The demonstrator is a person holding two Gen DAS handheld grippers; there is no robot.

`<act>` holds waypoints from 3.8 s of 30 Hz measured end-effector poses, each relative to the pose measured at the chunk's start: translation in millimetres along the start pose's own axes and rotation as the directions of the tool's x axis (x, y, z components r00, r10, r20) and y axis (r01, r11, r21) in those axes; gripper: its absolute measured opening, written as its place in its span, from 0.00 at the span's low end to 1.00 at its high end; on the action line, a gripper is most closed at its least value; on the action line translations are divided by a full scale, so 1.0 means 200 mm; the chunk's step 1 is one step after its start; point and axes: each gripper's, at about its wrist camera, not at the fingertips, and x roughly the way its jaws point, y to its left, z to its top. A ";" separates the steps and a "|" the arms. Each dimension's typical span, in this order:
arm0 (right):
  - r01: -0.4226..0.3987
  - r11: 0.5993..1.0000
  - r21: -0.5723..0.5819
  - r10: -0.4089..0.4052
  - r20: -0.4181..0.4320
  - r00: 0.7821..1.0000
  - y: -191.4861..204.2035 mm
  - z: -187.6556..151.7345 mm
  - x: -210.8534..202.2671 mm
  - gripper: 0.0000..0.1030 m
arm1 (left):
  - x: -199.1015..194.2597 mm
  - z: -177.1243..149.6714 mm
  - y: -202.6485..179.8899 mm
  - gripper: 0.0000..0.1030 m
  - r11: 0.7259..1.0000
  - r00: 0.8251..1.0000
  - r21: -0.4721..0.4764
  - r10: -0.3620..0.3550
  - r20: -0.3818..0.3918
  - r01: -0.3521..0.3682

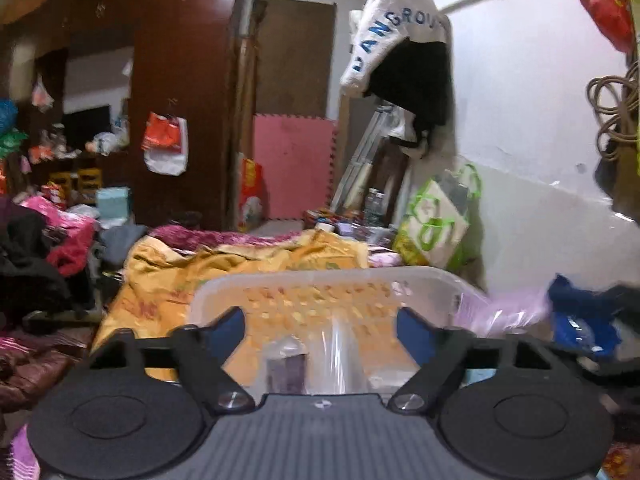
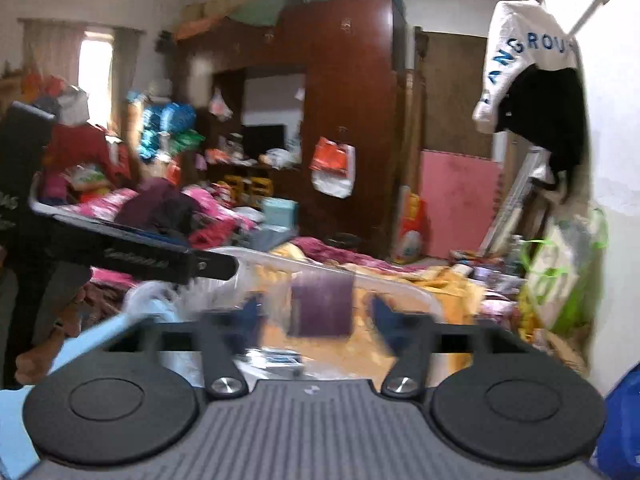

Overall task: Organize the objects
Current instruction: 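Carry both items over the white basket and open both grippers, then grasp the red box with the left gripper while the right grasps a purple-wrapped box, then lift both held boxes off the table toward the white basket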

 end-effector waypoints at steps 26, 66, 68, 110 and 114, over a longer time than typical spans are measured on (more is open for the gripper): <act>0.081 0.991 0.110 -0.059 -0.192 0.980 -0.07 -0.75 -0.39 1.00 | -0.51 -0.79 0.04 0.90 0.946 0.991 0.295 0.130 0.030 -0.133; 0.090 0.982 0.168 -0.082 -0.056 0.995 -0.09 -0.79 -0.49 0.45 | -0.50 -0.86 -0.01 0.40 0.908 0.974 0.353 0.217 0.069 -0.227; 0.088 0.982 0.168 -0.079 -0.058 0.995 -0.09 -0.79 -0.49 0.45 | -0.50 -0.88 -0.01 0.59 0.897 0.974 0.379 0.216 0.070 -0.226; 0.004 0.968 0.251 -0.004 -0.001 1.000 -0.16 -0.82 -0.53 0.44 | -0.47 -0.83 0.16 0.30 0.949 0.978 0.262 0.197 -0.067 -0.174; 0.004 0.968 0.252 -0.005 0.000 1.000 -0.16 -0.82 -0.53 0.44 | -0.48 -0.84 0.18 0.30 0.961 0.984 0.226 0.173 -0.049 -0.158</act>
